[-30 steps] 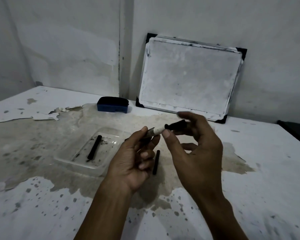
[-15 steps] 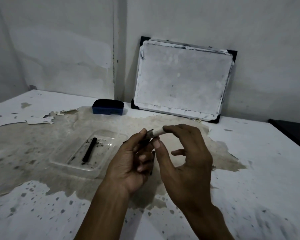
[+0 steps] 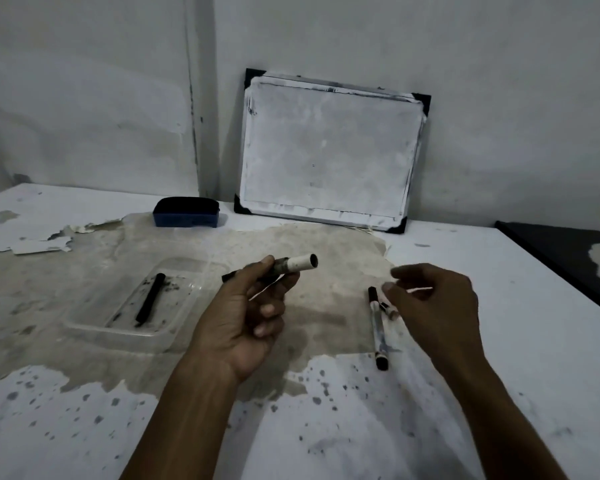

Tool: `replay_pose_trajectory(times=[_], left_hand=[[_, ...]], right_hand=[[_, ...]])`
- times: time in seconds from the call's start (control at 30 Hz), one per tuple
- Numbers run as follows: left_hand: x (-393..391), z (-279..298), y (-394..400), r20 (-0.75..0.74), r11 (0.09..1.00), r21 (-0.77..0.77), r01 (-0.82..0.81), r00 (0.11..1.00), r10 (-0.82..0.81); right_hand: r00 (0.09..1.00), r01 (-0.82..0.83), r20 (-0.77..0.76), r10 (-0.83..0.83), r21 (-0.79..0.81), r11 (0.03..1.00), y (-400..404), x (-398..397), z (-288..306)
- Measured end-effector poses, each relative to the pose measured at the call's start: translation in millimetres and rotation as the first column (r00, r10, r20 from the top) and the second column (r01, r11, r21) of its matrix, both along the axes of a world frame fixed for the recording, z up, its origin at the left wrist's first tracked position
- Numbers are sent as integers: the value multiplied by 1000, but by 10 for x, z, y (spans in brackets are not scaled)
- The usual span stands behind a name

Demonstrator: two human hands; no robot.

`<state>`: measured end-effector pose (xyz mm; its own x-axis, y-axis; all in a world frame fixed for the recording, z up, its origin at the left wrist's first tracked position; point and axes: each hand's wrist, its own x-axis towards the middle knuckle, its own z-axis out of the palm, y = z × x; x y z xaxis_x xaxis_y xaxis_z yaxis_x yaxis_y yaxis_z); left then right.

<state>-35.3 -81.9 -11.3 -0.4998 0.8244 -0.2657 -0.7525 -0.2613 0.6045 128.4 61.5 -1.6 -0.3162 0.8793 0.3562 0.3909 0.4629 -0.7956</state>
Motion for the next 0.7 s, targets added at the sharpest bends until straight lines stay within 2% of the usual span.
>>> replay_pose_trajectory(times=[0.07, 0.1, 0.2, 0.3, 0.4, 0.47, 0.53, 0.6, 0.7], left_hand=[[7, 3, -3, -13, 1000, -10, -7, 1000, 6], [13, 3, -1, -17, 1000, -15, -6, 1000, 6], [38, -11, 9, -24, 1000, -30, 0, 1000, -1], [55, -29, 5, -45, 999, -40, 4, 999, -6], [56, -40, -7, -63, 999, -34, 8, 998, -10], [56, -45, -5, -75, 999, -34, 6, 997, -8], [63, -49, 1, -87, 999, -40, 3, 996, -6], [79, -56, 12, -93, 999, -46, 4, 996, -8], [103, -62, 21, -90, 999, -47, 4, 996, -8]], right_hand=[[947, 106, 302, -112, 34, 994, 178, 44, -103], [915, 116, 389, -109, 6, 993, 226, 52, -158], [876, 121, 471, -107, 0, 993, 257, 31, -322], [896, 135, 417, -153, 71, 988, 238, 24, -364], [962, 119, 231, -149, 140, 983, 190, 59, -244], [998, 19, 55, -33, 241, 970, 40, 54, -95], [992, -92, -49, 115, 340, 936, -193, 16, 38], [975, -157, -84, 206, 398, 904, -400, -26, 99], [966, -180, -94, 242, 426, 887, -562, -65, 117]])
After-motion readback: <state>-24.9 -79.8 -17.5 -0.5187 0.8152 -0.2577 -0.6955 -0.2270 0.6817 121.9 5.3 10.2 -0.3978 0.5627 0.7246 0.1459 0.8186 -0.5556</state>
